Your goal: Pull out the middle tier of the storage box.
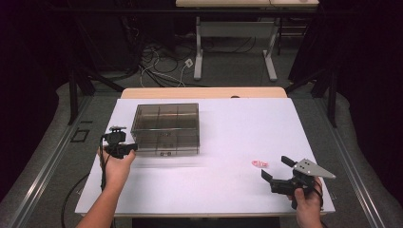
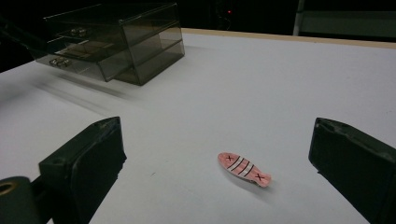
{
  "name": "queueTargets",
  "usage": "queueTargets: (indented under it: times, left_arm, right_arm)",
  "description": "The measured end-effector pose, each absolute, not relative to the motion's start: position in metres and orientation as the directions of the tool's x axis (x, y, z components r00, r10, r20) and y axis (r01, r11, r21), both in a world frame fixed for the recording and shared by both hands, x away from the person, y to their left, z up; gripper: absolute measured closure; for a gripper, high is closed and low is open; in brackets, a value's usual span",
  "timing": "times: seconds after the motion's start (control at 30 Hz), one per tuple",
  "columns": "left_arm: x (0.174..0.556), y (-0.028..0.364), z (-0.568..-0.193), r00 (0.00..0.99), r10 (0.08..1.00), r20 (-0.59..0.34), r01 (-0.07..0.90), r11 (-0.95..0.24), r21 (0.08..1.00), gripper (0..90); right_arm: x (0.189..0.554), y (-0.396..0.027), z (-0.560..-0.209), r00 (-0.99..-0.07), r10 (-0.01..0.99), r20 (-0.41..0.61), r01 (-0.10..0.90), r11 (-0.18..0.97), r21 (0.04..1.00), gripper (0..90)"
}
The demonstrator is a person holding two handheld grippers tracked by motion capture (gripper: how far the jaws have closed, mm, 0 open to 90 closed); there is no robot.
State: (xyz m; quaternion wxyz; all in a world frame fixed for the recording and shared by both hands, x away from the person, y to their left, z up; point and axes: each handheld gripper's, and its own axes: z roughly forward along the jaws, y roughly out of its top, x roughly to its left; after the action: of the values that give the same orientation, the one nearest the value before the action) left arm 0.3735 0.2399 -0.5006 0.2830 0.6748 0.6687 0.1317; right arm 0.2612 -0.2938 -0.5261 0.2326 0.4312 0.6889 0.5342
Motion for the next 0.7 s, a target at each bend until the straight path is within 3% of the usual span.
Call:
queueTargets:
  times: [0.7]
  left_arm:
    - [0.3654,0.2402,-0.4993,0.076,0.976,-0.205,0.831,0.052,0.554,86.9]
  right_arm:
    - [0.2614,-0.2936,-0.5263,-0.525,0.84,0.137,0.339,0.059,0.939,2.8]
